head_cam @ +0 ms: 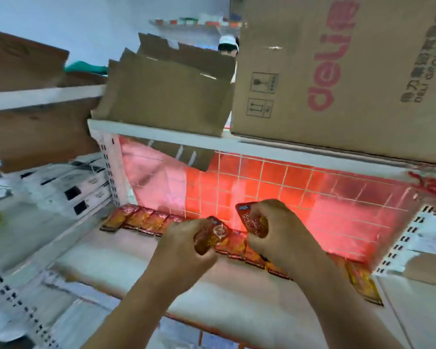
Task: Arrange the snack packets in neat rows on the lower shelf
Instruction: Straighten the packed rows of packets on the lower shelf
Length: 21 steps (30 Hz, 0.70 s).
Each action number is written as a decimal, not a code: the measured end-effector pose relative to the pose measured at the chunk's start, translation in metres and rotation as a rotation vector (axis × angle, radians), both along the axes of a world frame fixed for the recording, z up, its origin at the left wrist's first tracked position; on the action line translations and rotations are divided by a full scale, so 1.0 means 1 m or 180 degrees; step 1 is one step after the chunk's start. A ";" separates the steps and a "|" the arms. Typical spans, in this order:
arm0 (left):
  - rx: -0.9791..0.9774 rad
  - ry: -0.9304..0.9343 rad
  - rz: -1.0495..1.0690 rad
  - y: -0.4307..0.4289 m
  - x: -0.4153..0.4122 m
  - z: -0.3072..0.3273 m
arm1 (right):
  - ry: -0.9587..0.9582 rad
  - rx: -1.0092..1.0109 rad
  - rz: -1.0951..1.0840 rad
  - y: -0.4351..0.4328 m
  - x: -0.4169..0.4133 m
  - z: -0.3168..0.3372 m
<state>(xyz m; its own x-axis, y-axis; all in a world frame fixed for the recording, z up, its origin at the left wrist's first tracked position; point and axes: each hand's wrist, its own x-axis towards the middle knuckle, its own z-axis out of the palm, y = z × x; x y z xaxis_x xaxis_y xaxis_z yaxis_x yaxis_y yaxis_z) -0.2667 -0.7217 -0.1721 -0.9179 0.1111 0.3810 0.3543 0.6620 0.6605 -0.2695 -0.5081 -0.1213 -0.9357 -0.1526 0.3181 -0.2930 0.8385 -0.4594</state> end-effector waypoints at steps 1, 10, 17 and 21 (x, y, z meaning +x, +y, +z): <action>0.0045 -0.0014 0.0052 -0.016 -0.001 -0.006 | -0.0111 -0.0037 0.0068 -0.015 -0.005 -0.013; 0.0272 -0.0267 0.0606 -0.105 -0.023 -0.054 | -0.0604 -0.0236 0.0212 -0.099 -0.041 -0.094; -0.0026 -0.0217 0.0952 -0.143 -0.046 -0.083 | -0.0780 -0.0319 0.0326 -0.135 -0.068 -0.132; -0.0256 -0.0266 0.1106 -0.157 -0.066 -0.102 | -0.0677 -0.0354 0.0398 -0.153 -0.083 -0.151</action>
